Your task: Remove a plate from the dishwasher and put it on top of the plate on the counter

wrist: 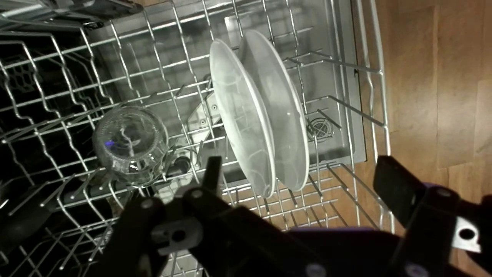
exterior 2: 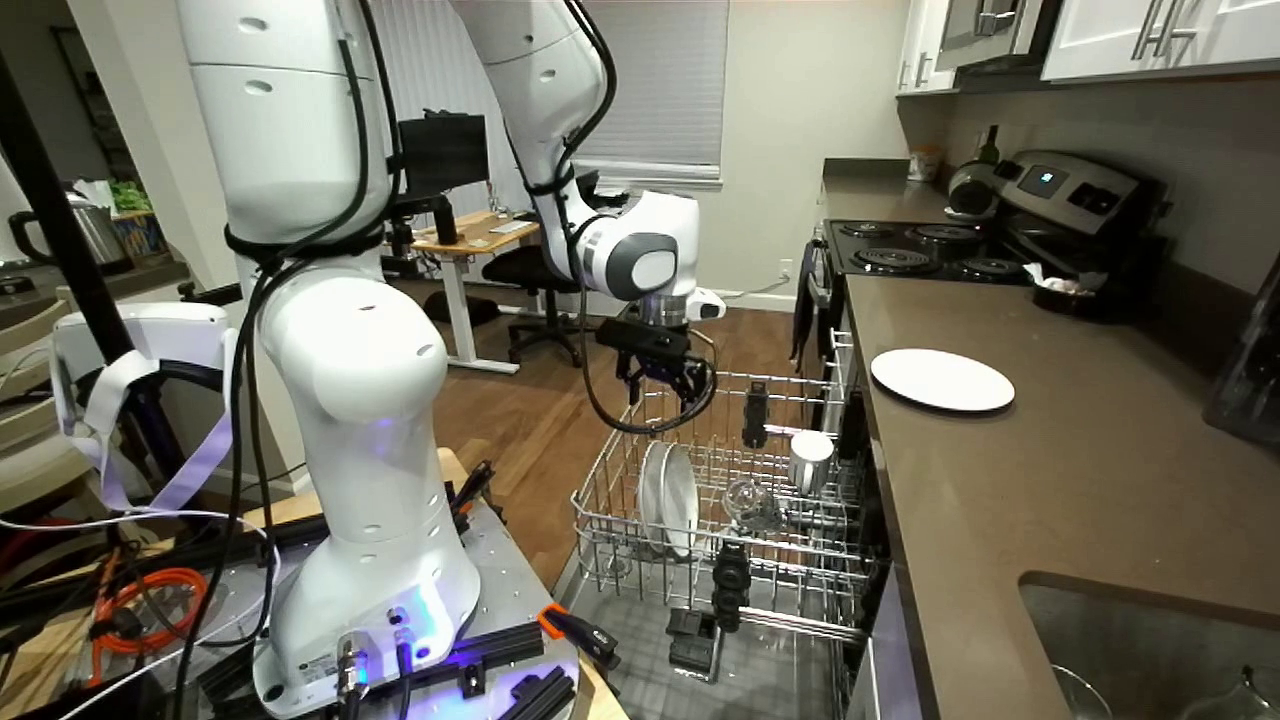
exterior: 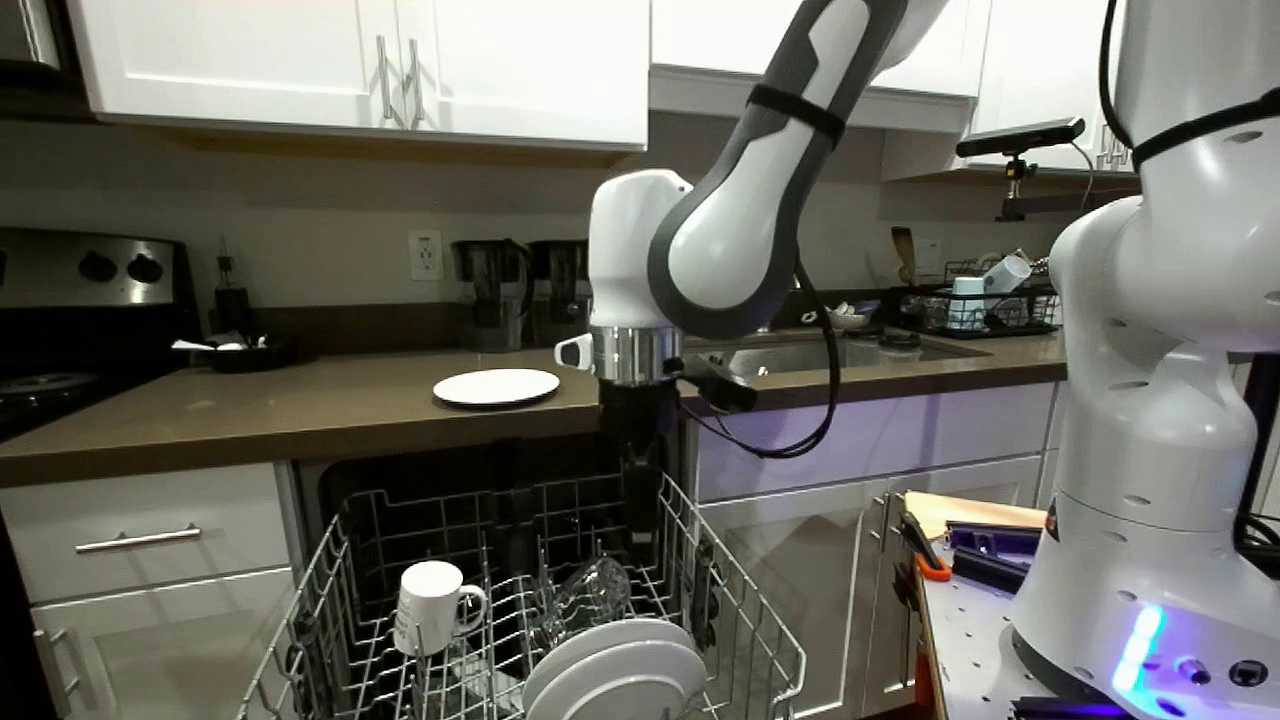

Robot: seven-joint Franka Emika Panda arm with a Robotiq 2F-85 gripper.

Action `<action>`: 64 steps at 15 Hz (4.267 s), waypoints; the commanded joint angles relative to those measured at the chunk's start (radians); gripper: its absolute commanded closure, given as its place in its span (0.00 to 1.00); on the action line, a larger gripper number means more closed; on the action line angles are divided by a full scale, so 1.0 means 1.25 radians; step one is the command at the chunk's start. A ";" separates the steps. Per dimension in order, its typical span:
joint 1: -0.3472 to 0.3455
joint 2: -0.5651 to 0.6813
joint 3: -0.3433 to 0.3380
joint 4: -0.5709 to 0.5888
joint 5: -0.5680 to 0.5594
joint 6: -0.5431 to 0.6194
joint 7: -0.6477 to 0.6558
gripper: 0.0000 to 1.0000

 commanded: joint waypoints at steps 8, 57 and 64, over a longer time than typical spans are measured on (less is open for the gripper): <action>-0.049 0.281 0.118 0.073 -0.025 0.179 -0.003 0.00; 0.074 0.314 -0.004 0.106 -0.260 0.173 0.179 0.00; 0.087 0.355 -0.016 0.122 -0.267 0.198 0.181 0.33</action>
